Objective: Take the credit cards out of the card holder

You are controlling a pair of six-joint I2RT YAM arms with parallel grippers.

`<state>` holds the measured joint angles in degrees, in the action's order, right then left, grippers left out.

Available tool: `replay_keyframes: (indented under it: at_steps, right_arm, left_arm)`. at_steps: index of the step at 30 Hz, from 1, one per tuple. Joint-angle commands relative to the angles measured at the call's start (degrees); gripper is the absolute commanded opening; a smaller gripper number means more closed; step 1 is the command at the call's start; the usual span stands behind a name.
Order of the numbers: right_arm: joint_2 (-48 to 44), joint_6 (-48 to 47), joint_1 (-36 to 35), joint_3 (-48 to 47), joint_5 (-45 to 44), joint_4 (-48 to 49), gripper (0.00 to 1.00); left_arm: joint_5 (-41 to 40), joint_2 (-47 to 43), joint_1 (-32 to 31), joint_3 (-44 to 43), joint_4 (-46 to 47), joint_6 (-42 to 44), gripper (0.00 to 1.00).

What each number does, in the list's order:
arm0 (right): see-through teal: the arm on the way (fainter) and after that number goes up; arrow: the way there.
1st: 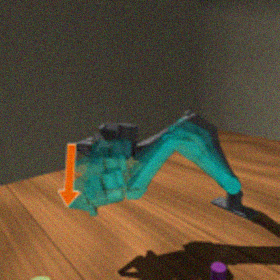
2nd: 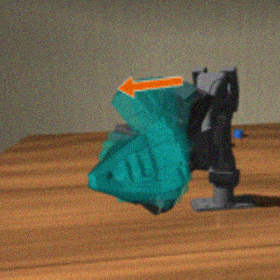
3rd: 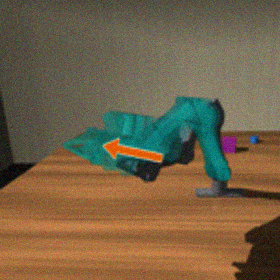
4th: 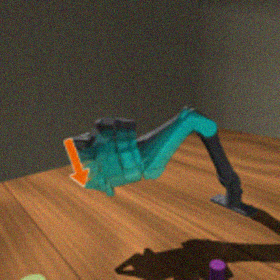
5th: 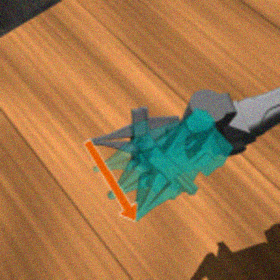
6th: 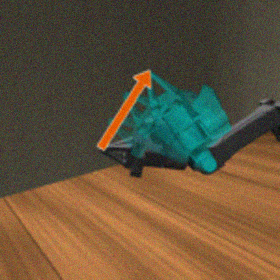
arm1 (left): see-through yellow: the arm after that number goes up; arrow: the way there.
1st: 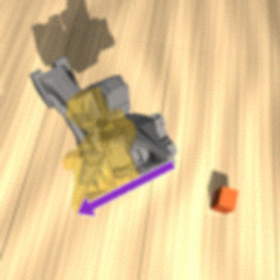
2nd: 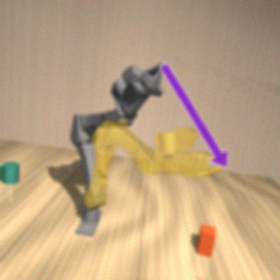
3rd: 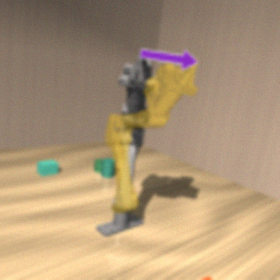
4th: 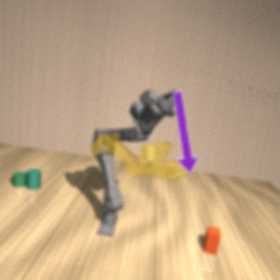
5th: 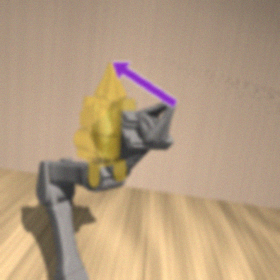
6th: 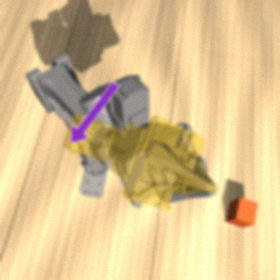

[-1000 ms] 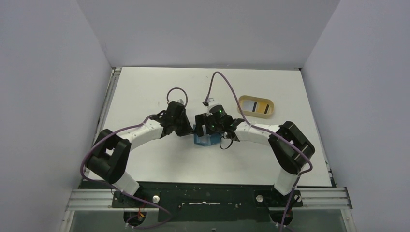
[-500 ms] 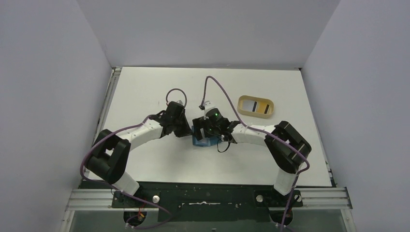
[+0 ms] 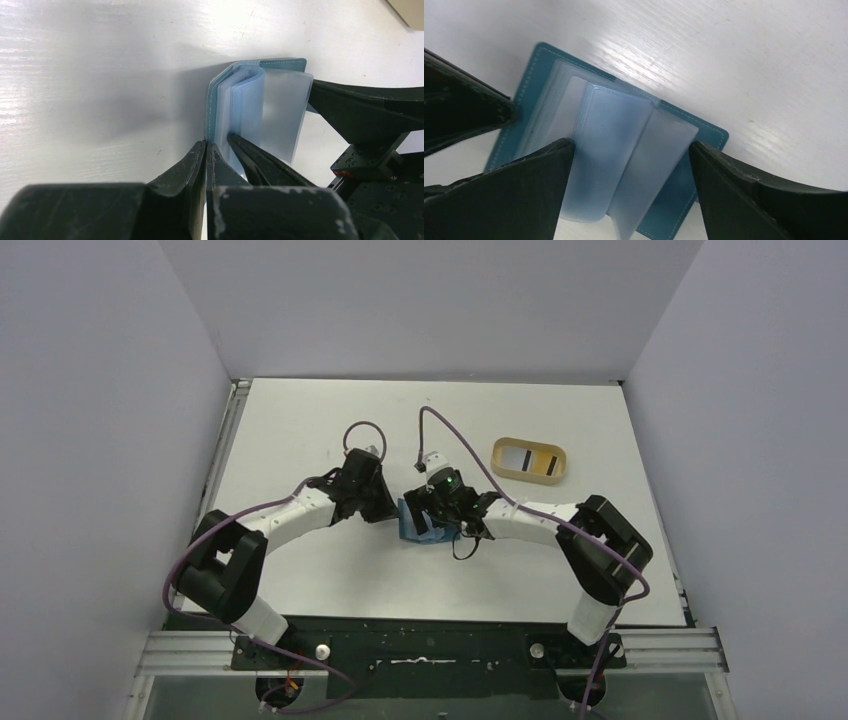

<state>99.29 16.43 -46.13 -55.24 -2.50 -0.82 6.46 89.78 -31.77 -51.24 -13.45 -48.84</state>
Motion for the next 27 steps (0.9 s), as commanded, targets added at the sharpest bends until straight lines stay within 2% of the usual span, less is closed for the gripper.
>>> replay_keyframes:
  at_steps: [1, 10, 17, 20, 23, 25, 27]
  right_arm:
    - [-1.73, -3.16, 1.79, 2.45, -3.93, -4.32, 0.88]
    - [-7.43, -4.38, 8.67, 6.17, -5.82, -7.36, 0.89]
    - [-16.67, -0.92, 13.31, 4.76, -16.27, -13.61, 0.90]
    - [-20.90, 1.13, 13.35, 3.66, -16.99, -14.64, 0.91]
    - [-25.50, 0.40, 12.47, 4.11, -6.14, -10.17, 0.90]
    - [-26.63, 0.20, 11.15, 3.97, 7.35, -6.06, 0.90]
    - [-25.72, 3.84, 10.83, 4.10, 17.87, -0.38, 0.90]
  left_arm:
    - [1.27, -2.95, 0.30, -2.70, 4.11, 0.14, 0.00]
    - [1.08, -2.78, 0.39, -3.53, 3.12, 0.65, 0.00]
    - [0.45, -2.06, -0.01, -3.60, 2.92, 1.25, 0.00]
    - [-0.19, -2.15, -0.44, -3.40, 2.49, 1.67, 0.00]
    - [-0.39, -2.10, -0.53, -2.97, 2.53, 1.71, 0.00]
    - [-0.43, -1.95, -0.62, -2.53, 2.90, 1.48, 0.00]
    - [-0.68, -1.77, -0.74, -1.89, 3.63, 1.30, 0.00]
